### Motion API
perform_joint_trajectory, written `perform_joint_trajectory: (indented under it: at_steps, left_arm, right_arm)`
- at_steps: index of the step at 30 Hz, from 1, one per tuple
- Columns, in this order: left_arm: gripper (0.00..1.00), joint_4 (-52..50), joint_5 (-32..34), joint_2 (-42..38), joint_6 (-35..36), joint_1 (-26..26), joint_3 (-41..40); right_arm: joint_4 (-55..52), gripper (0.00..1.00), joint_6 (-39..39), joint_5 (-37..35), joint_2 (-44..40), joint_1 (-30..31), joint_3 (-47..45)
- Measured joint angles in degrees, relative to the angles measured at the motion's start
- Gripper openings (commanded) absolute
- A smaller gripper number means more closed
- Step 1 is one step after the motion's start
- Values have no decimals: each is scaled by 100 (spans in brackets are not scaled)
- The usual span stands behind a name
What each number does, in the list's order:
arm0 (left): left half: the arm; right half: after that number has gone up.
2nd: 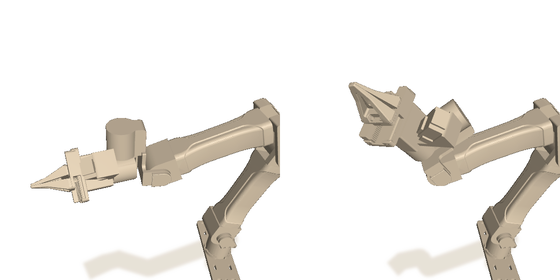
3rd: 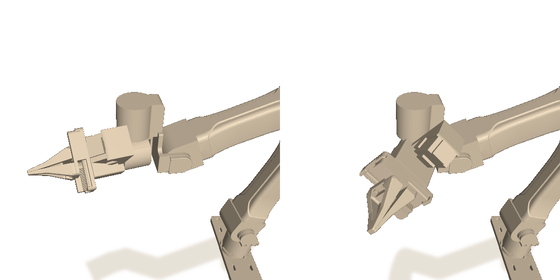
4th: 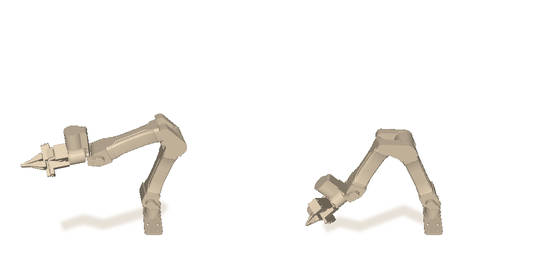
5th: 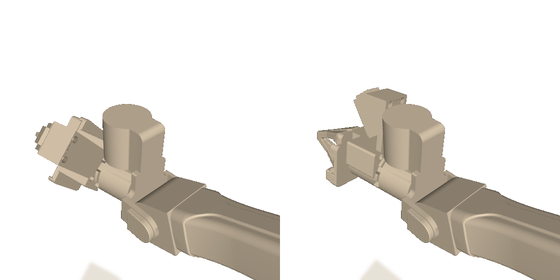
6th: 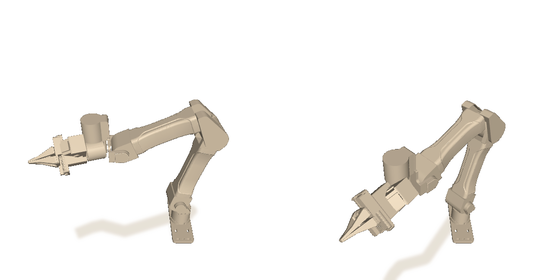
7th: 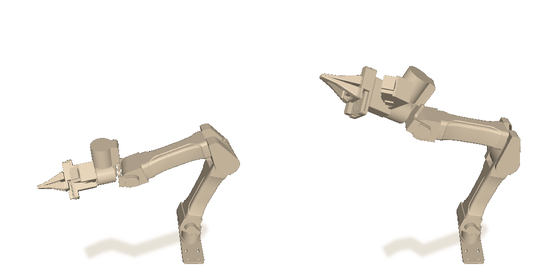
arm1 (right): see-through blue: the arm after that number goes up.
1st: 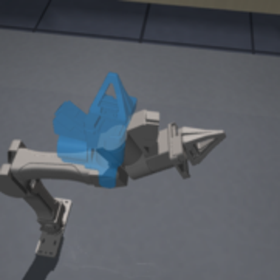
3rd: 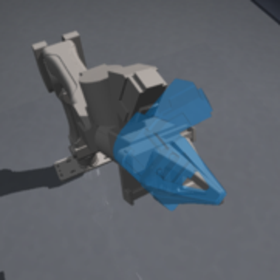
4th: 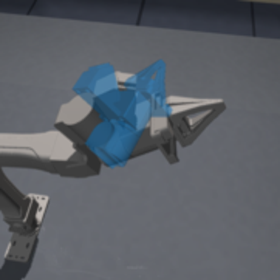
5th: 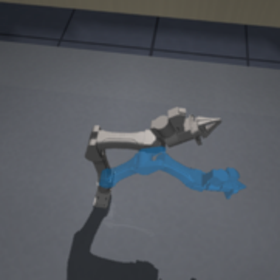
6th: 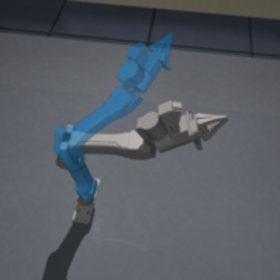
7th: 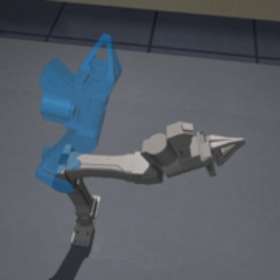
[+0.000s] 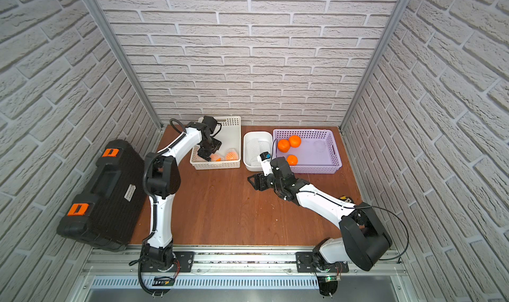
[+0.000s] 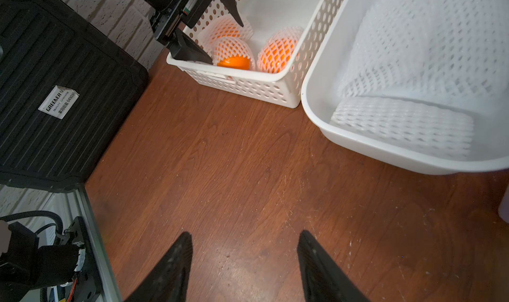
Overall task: Remove foam nets from oranges
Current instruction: Pick up the orange from the basket.
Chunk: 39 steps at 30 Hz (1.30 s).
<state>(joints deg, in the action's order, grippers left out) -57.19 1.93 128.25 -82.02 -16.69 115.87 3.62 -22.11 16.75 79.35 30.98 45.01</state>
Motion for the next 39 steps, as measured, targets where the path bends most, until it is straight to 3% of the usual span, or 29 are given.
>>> perform_joint_trajectory:
  at_steps: [20,33,39]
  left_arm:
    - [83,-240,-76,63,544,-22,-262]
    - [72,-136,-146,63,356,-48,-247]
    - [74,28,-258,72,341,-72,-238]
  right_arm:
    - [-11,62,4,0,4,0,33]
    - [-46,61,4,0,15,0,76]
    - [-70,61,2,-4,17,0,85]
